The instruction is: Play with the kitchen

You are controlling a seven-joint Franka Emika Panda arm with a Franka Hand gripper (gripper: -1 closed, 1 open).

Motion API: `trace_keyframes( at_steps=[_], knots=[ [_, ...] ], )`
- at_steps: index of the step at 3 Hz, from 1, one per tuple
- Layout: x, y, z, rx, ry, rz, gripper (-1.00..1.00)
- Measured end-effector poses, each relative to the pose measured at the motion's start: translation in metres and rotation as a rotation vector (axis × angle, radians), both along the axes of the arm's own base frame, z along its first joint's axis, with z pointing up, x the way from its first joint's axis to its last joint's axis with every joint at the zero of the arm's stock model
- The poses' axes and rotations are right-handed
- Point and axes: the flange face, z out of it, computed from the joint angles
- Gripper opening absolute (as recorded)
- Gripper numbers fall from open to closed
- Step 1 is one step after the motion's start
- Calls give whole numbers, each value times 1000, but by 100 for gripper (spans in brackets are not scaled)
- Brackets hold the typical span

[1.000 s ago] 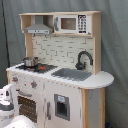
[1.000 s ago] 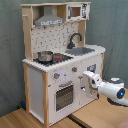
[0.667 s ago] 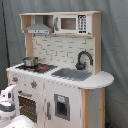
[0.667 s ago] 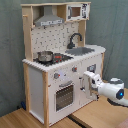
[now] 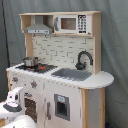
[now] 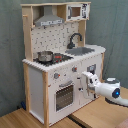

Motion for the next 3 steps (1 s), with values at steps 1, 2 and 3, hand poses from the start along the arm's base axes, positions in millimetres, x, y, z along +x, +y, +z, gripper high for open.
trace_keyframes(
  at_steps=[1,2,3],
  knots=[
    [18,14,-1,7,2,25,100],
    [39,23,-3,15,7,8,100],
    [49,31,-2,21,9,-13,100]
  ],
)
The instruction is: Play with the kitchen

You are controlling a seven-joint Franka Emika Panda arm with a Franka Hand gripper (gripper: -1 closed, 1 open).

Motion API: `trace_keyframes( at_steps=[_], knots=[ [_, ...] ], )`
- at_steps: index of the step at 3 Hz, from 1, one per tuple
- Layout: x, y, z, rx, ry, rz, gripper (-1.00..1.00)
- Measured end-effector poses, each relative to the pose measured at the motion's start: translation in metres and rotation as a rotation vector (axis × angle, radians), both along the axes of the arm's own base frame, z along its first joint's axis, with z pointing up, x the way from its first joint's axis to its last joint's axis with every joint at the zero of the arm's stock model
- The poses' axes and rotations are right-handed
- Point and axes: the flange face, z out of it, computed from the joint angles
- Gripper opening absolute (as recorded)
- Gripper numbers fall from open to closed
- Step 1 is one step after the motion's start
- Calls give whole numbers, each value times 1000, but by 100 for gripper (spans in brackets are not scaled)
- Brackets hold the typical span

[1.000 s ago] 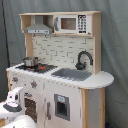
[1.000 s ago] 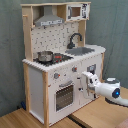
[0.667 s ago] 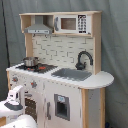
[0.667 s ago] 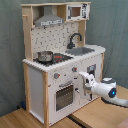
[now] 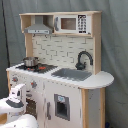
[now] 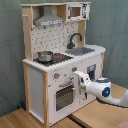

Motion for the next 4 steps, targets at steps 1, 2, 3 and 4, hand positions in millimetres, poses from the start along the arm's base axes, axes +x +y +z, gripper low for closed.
trace_keyframes(
  at_steps=[1,2,3,4],
  knots=[
    [0,0,0,0,0,0,-100],
    [-3,2,4,0,-4,-33,-100],
    [-13,9,5,-3,-3,-78,-100],
    [-24,17,5,1,-3,-120,-100]
  ],
)
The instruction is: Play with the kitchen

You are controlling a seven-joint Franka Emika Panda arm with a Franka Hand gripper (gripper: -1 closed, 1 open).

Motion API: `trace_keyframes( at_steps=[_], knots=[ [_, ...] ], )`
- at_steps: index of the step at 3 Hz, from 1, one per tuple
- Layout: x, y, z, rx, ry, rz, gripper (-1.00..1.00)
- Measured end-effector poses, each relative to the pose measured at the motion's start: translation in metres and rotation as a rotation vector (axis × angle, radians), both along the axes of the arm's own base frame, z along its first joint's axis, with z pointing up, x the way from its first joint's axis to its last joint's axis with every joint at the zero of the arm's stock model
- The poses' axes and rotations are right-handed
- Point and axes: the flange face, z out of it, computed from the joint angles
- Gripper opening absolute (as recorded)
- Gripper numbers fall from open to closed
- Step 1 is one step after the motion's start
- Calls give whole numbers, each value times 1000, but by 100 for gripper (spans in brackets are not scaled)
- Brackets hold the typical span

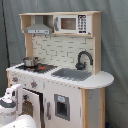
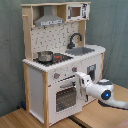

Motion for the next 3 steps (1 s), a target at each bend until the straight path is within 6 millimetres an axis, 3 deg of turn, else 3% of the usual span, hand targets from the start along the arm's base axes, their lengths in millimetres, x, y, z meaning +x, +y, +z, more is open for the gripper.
trace_keyframes(
  at_steps=[3],
  knots=[
    [-44,27,0,28,-10,-94,-100]
  ],
)
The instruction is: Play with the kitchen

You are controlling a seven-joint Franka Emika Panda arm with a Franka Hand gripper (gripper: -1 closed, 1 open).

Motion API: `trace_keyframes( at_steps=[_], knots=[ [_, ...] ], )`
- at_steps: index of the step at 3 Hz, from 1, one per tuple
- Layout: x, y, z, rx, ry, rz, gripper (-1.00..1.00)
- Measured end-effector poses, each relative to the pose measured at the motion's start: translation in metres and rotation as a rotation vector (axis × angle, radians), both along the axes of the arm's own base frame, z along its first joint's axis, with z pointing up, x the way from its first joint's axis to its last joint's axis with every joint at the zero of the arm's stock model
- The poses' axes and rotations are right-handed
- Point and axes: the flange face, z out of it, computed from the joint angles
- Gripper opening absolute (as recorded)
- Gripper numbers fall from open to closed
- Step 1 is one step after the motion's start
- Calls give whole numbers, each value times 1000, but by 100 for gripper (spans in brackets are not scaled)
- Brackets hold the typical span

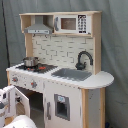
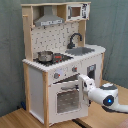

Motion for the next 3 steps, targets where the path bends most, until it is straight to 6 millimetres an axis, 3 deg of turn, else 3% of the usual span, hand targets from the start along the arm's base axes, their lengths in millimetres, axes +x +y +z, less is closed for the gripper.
trace_keyframes(
  at_steps=[3],
  knots=[
    [-23,25,-6,16,-64,-85,-100]
  ],
)
